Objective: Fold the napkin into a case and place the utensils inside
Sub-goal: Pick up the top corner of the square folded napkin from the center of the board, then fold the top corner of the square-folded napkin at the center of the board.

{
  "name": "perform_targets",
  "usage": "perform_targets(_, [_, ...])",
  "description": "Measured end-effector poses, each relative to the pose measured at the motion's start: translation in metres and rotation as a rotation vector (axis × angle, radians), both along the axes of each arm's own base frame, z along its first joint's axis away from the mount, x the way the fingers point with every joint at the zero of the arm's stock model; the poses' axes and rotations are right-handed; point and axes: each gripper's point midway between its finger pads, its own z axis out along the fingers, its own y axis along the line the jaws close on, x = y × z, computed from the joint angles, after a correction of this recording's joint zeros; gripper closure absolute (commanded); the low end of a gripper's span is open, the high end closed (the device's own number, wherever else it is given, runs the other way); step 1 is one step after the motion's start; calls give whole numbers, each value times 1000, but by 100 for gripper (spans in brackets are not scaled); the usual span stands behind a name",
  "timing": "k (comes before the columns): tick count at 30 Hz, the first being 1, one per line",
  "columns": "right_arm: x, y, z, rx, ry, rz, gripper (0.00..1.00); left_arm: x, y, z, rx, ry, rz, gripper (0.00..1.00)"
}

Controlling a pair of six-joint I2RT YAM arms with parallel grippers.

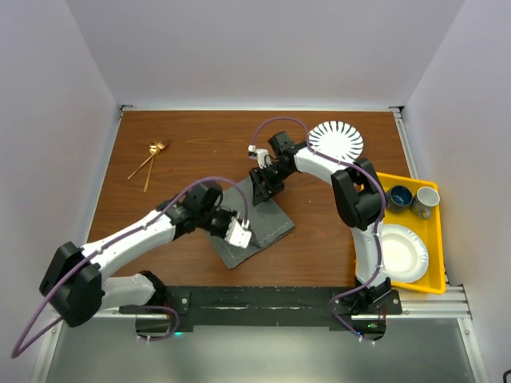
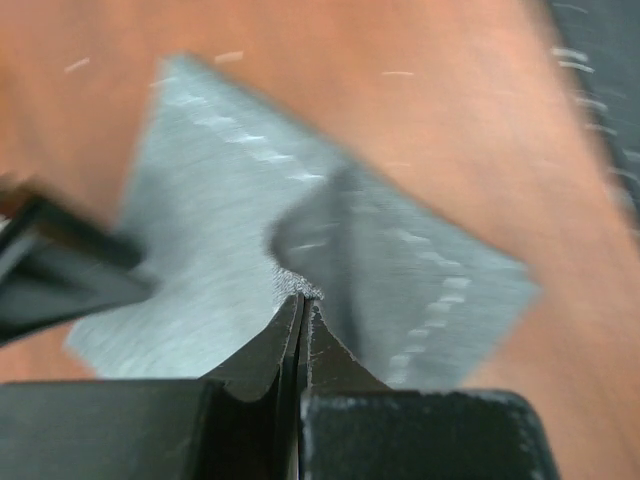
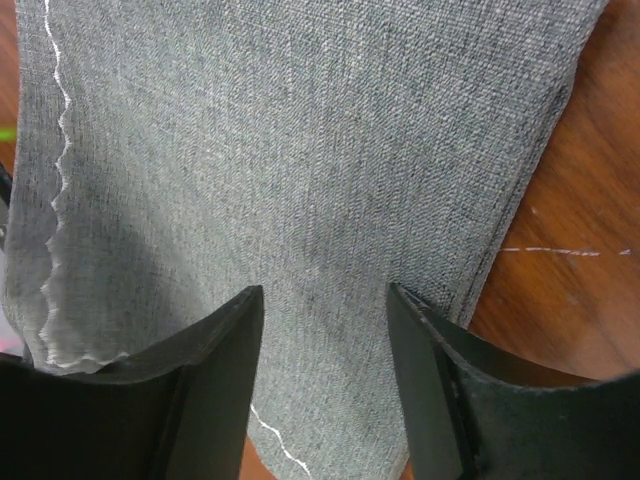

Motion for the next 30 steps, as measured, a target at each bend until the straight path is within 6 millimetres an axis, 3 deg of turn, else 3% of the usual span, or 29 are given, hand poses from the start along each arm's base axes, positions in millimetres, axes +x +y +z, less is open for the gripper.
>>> perform_targets(7, [7, -16, 10, 9, 35, -42, 14, 84, -12, 12, -65, 27, 185, 100])
perform_targets(16, [35, -50, 49, 44, -41, -145, 10, 154, -14, -1, -112, 61, 327, 100])
perform_targets(23, [33, -47, 54, 50, -49, -137, 23, 190, -16, -7, -135, 74, 387, 100])
perform_targets(30, [30, -48, 51, 47, -42, -134, 45, 198, -16, -16, -132, 87, 396, 100])
